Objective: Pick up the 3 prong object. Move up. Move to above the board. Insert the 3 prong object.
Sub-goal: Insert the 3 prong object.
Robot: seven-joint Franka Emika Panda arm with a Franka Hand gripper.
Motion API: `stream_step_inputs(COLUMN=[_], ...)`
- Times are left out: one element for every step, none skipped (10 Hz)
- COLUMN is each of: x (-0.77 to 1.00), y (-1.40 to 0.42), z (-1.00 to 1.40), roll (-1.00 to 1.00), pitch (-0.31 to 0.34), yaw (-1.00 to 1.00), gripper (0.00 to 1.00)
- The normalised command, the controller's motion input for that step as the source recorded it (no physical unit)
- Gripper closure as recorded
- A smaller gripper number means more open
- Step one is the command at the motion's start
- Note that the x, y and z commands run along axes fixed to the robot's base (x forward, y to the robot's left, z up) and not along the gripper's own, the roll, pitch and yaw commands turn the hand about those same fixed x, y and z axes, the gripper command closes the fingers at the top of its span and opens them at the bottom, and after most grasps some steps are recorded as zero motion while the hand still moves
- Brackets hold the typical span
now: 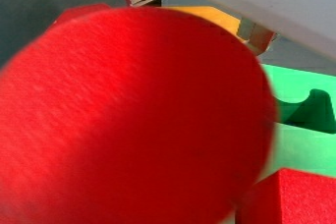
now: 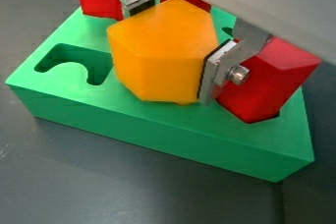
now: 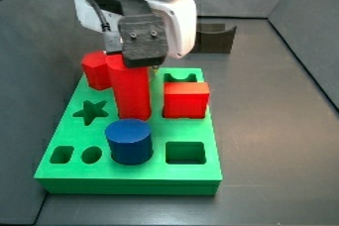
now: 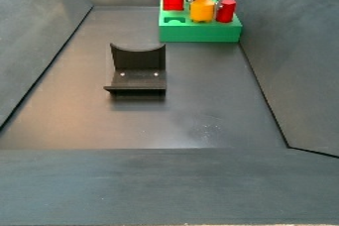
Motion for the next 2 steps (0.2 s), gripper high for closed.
stream_step_inputs(x=[0.0, 0.0], y=[0.0, 0.0], z=[0.0, 0.0], roll=[0.0, 0.0], pitch=[0.014, 0.0], yaw=[0.0, 0.0], gripper=[1.0, 1.0])
